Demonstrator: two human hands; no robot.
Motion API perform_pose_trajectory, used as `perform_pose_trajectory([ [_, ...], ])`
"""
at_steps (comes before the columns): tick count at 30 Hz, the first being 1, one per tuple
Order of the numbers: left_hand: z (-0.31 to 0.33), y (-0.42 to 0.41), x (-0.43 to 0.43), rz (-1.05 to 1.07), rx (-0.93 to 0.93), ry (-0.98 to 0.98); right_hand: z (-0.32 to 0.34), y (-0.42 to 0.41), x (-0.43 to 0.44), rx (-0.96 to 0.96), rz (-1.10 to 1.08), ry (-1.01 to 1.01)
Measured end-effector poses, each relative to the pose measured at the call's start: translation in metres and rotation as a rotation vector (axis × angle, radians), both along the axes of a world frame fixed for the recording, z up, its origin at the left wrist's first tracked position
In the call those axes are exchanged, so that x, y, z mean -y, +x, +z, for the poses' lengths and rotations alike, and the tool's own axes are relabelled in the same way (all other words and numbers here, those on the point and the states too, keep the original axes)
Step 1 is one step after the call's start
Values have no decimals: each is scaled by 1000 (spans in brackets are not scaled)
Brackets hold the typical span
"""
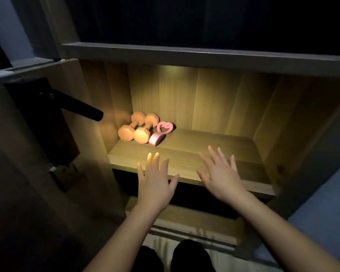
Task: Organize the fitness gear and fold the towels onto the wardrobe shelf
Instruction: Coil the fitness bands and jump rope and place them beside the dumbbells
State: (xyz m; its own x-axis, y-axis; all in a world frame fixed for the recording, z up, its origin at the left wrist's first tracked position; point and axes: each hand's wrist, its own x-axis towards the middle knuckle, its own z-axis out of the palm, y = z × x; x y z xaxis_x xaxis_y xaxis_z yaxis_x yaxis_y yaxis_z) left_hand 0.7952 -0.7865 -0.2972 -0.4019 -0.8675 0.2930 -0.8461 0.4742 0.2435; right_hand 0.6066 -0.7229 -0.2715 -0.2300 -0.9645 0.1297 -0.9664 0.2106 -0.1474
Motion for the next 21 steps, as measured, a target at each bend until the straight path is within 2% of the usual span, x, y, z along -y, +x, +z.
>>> perform_pose_trajectory([
  [4,-1,0,-8,-20,62,45,-8,3,-5,-51,9,77],
  [9,18,-17,34,-42,166,111,4,-14,44,-69,20,143],
  [15,95,-41,57,-116,247,215,87,-28,60,-28,29,226],
  [21,174,-43,42,-294,305,306,175,-36,16,-59,62,313],
])
